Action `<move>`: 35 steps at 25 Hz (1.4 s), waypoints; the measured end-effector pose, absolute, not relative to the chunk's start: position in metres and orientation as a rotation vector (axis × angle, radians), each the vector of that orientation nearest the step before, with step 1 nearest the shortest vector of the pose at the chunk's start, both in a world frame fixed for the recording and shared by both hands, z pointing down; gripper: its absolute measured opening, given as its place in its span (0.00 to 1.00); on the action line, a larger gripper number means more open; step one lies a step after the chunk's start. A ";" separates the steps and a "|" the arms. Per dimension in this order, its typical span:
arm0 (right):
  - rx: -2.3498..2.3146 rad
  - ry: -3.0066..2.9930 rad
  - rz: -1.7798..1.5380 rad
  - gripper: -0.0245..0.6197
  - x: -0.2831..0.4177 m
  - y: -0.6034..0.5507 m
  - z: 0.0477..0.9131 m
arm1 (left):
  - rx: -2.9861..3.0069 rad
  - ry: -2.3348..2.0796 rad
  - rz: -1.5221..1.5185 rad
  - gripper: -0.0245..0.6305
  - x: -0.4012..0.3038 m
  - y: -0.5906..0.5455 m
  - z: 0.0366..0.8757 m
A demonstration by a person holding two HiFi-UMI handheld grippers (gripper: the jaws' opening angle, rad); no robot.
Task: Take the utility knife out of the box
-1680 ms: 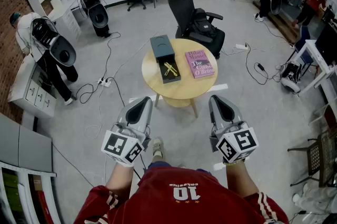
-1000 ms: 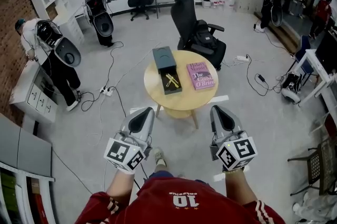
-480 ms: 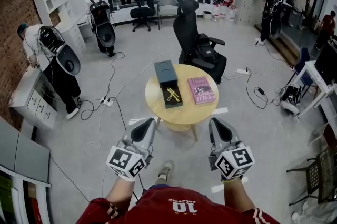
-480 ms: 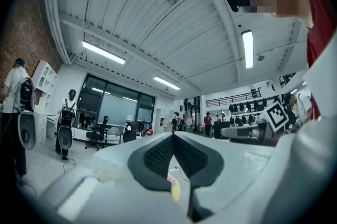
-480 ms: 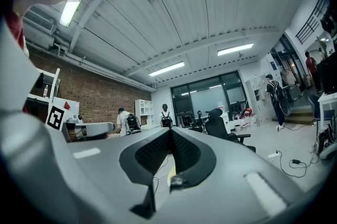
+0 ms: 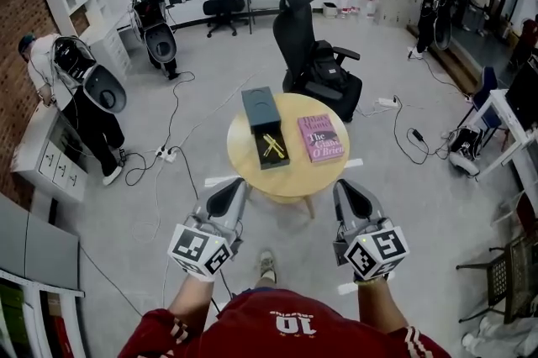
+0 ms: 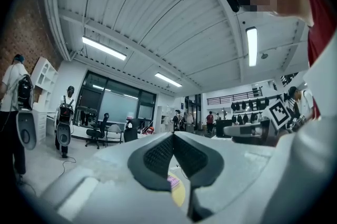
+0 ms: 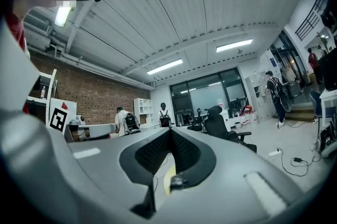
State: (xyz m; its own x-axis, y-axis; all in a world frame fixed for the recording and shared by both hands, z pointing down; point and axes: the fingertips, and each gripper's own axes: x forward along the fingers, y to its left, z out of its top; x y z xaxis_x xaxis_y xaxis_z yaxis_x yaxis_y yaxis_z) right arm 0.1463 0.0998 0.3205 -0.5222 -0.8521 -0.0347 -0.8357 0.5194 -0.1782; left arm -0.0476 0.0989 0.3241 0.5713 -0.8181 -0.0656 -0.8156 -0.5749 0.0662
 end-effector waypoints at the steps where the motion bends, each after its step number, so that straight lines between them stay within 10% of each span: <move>1: -1.468 2.636 -0.217 0.02 0.145 0.092 0.322 | 2.758 -1.441 -0.133 0.04 -0.048 0.092 0.326; 35: -1.494 2.651 -0.166 0.02 0.062 -0.079 0.302 | 2.834 -1.351 -0.099 0.04 -0.107 -0.097 0.330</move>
State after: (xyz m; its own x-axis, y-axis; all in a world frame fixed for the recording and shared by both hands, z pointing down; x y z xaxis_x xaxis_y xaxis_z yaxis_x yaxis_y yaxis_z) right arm 0.0619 -0.0792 0.3023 -0.5159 -0.8562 -0.0285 -0.8459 0.5144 -0.1407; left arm -0.1068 -0.0971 0.3304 0.6281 -0.7761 -0.0569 -0.7761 -0.6301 0.0276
